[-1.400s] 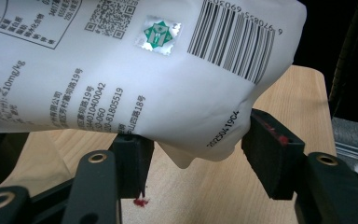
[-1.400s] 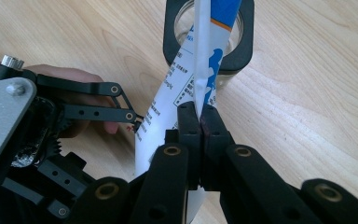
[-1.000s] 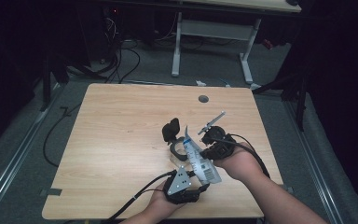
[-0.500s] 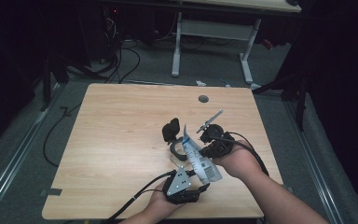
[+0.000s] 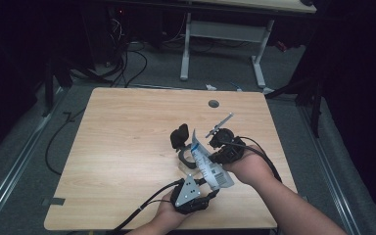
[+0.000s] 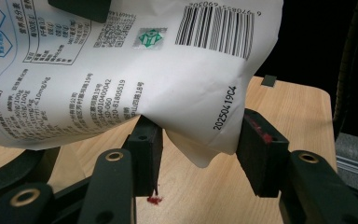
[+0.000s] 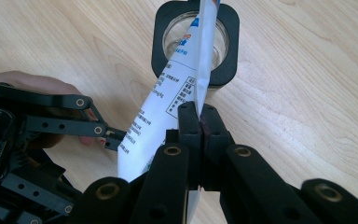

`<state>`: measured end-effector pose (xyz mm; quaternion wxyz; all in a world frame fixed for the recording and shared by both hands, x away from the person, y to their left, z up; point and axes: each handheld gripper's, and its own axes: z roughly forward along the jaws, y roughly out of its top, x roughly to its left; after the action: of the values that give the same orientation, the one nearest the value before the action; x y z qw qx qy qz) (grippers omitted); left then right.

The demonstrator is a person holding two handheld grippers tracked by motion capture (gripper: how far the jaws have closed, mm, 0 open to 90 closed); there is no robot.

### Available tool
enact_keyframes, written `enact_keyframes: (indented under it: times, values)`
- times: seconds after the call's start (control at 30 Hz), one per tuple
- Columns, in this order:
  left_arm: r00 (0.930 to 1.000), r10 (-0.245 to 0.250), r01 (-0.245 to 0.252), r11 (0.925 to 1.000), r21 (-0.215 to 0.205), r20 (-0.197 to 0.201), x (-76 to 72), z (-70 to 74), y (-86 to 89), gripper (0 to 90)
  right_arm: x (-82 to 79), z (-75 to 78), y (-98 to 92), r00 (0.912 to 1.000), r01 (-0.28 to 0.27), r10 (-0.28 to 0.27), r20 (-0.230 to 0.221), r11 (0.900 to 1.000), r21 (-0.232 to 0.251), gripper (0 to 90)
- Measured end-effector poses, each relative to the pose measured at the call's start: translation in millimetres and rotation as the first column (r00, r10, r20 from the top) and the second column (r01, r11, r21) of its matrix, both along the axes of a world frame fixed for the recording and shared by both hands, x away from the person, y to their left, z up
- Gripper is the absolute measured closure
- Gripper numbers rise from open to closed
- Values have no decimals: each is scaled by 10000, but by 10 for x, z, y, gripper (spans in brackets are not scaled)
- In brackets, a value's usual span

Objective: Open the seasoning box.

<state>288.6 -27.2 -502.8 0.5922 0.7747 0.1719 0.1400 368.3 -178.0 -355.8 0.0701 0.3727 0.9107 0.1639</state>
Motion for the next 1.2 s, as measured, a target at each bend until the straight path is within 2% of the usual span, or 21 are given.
enact_keyframes:
  times: [0.7, 1.2]
  values:
    - [9996, 261, -260, 9996, -104, 102, 18, 79, -15, 537, 64, 63, 86, 9997, -192, 196, 170, 9995, -266, 900]
    - [9995, 266, -264, 9996, -122, 155, 32, 95, -17, 538, 85, 84, 87, 9996, -216, 220, 154, 9994, -255, 900]
